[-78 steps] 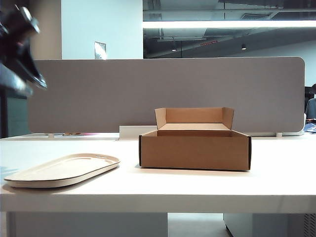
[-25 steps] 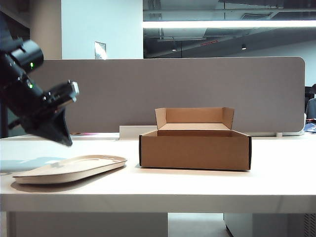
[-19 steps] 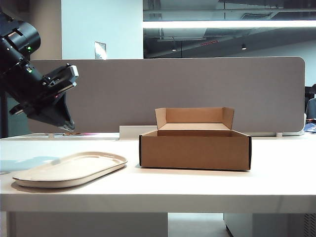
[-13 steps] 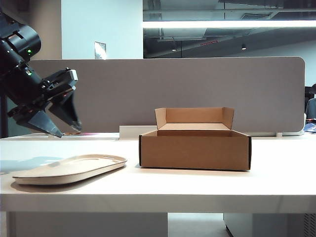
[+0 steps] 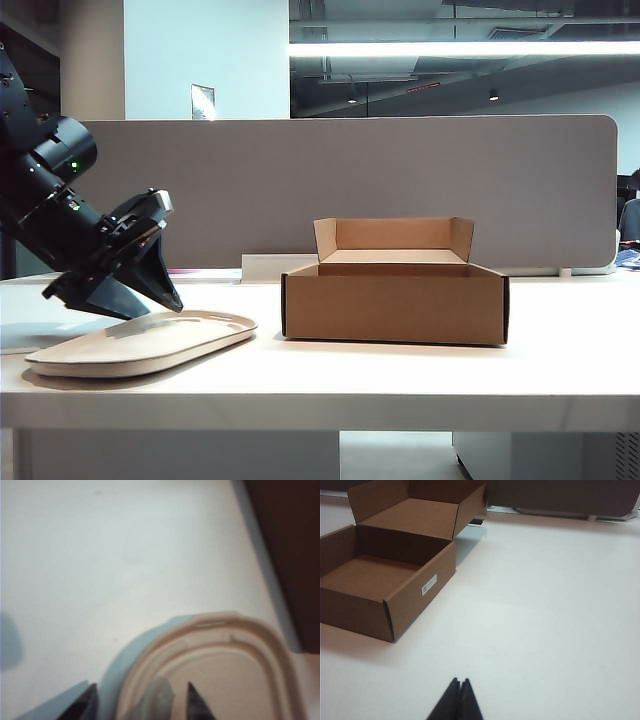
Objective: Pick up the lid and place it into the paper box.
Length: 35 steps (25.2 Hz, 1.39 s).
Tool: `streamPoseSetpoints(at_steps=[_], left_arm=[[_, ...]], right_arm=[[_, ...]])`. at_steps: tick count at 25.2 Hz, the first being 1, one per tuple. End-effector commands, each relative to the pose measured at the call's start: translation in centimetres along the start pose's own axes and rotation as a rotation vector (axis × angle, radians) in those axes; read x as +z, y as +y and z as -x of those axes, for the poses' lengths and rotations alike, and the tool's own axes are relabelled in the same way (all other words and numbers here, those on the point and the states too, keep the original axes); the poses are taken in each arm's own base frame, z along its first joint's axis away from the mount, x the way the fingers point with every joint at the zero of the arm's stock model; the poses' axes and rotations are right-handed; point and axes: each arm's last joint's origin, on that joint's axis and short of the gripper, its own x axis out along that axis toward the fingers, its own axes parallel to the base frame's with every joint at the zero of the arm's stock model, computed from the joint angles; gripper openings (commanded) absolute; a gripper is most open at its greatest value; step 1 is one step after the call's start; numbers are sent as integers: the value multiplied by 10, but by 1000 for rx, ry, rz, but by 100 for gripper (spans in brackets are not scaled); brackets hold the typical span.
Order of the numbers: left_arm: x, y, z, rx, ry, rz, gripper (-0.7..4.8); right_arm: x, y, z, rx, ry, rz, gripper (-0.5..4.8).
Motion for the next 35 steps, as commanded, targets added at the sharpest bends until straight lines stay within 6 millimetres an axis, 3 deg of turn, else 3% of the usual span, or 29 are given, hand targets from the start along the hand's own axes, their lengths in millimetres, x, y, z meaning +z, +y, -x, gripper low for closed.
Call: streamPoseSetpoints(at_steps=[1,18,21,31,33,35], left_arm=[[4,-3,1,-58,-22,-15,175],[2,-5,-2,-8,2,-50,168],[2,-5,-2,-10,3,-50,112],[0,-14,-7,-5,34,-113,104],[0,-14,-7,-5,36,-112,35],[-1,-14,-7,-6,41,-110,20]], right_arm=[[-1,0,0,1,-5,-2,-1],[-1,0,0,1,-5,-2,-1],[-1,0,0,1,-5,-2,-1],[-1,0,0,1,-5,-2,-1],[-1,0,0,1,-5,-2,-1],[-1,0,0,1,-6,-2,-1]])
